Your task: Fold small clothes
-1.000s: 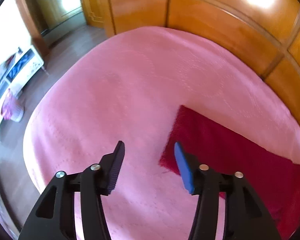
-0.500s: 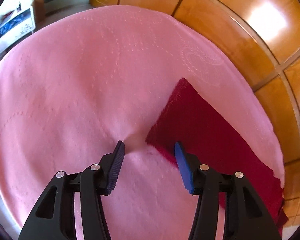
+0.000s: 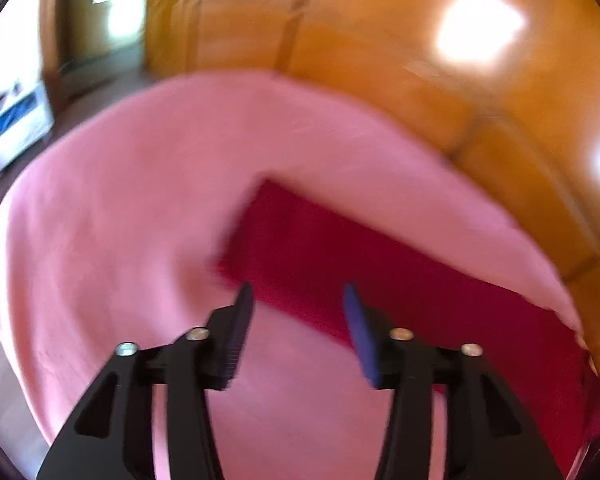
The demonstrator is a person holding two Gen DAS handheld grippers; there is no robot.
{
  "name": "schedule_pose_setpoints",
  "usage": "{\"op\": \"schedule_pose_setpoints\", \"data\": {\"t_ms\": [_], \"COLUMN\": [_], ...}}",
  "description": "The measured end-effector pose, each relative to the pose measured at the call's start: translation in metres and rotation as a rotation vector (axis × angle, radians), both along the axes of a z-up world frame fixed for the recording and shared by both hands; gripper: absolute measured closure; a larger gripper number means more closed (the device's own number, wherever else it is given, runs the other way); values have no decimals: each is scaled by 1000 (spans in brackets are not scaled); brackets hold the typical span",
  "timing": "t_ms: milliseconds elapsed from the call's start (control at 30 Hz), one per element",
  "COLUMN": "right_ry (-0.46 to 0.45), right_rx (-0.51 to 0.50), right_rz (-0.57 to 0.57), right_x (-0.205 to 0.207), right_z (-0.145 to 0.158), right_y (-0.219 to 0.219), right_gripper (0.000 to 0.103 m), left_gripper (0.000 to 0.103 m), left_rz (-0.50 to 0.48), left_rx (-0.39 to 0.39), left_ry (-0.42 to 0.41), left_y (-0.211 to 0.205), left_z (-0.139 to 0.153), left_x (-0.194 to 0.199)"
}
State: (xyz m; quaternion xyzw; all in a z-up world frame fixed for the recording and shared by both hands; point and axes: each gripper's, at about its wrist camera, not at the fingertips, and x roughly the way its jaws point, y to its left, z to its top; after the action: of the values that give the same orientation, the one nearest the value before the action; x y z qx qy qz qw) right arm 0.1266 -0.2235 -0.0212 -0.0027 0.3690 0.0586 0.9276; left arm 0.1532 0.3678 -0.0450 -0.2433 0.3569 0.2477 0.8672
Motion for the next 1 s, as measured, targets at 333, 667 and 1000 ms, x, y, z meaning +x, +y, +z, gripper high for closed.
{"op": "schedule_pose_setpoints", "data": {"t_ms": [333, 667, 1000], "right_ry": [12, -65, -136], "right_rx": [-159, -151, -216], "right_rz": [-583, -581, -693], "right_x": [48, 51, 48], "right_z": [-4, 37, 135], "right_y": [-207, -276, -362], "right_gripper": [35, 95, 96], "left_gripper": [41, 41, 35], "left_rz": [-608, -767, -769], "left_rx": [31, 153, 115], "left_ry": [-120, 18, 45], "left_y": [-262, -346, -334], "left_z": [-8, -55, -63], "left_x": [-10, -5, -9]}}
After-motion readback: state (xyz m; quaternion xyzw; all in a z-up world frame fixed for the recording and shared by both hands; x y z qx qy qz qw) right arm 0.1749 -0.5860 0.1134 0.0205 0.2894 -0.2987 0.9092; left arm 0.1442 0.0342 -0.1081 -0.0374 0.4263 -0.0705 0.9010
